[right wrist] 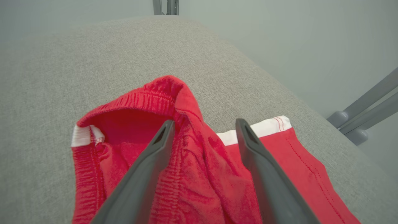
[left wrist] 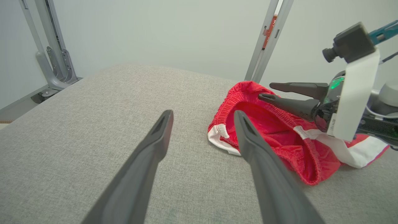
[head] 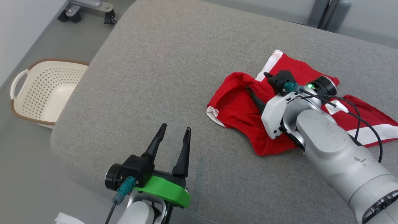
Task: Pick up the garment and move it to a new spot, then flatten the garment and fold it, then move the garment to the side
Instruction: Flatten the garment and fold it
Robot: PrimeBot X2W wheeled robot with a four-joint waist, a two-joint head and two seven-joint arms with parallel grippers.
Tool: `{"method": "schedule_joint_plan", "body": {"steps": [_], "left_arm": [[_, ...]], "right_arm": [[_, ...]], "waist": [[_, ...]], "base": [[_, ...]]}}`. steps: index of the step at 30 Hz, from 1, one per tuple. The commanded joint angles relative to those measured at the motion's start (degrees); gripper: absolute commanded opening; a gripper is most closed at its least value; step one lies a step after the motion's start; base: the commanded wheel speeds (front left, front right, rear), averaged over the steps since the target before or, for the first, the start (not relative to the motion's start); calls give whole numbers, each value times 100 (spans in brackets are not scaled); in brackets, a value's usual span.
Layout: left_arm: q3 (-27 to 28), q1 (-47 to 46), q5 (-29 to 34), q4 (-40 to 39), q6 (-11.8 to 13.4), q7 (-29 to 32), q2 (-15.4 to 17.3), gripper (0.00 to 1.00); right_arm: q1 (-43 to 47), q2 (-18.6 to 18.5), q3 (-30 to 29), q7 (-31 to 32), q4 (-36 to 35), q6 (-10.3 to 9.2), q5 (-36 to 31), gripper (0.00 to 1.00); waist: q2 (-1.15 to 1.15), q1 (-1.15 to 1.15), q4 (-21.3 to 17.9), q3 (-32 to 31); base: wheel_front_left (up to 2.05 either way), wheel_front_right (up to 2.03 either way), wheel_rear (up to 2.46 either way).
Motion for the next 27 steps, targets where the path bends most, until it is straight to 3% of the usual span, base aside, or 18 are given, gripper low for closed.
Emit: {"method": "schedule_joint_plan", "body": {"steps": [1,8,15,18,20,27], "left_arm": [[53,-45,43,21,-4,-17,9,100],[280,57,214,-162,-46,-17,9,100],[429,233,274,-260,-74,-17,10,100],[506,389,217,-253,-117,-17,12,100],[569,464,147,-253,-137,-17,12,100],[687,488,-98,-230,-149,-17,13,100]], "right_arm": [[-21,-34,-56,-203,60,-12,-10,100],[388,-168,-835,-726,-253,-11,-8,100],[2025,-376,-2358,-738,-2369,-12,-618,100],[3136,-120,-3230,-738,-3571,-11,-948,100],[3646,15,-3514,-738,-4141,-11,-1127,100],[4739,423,-3818,-739,-5151,-11,-1447,100]], "waist": [[0,0,-182,-107],[0,0,-713,-480],[0,0,-1371,-818],[0,0,-1742,-954],[0,0,-1922,-989],[0,0,-2361,-1028]], "base": [[0,0,0],[0,0,0],[0,0,0],[0,0,0],[0,0,0],[0,0,0]]}}
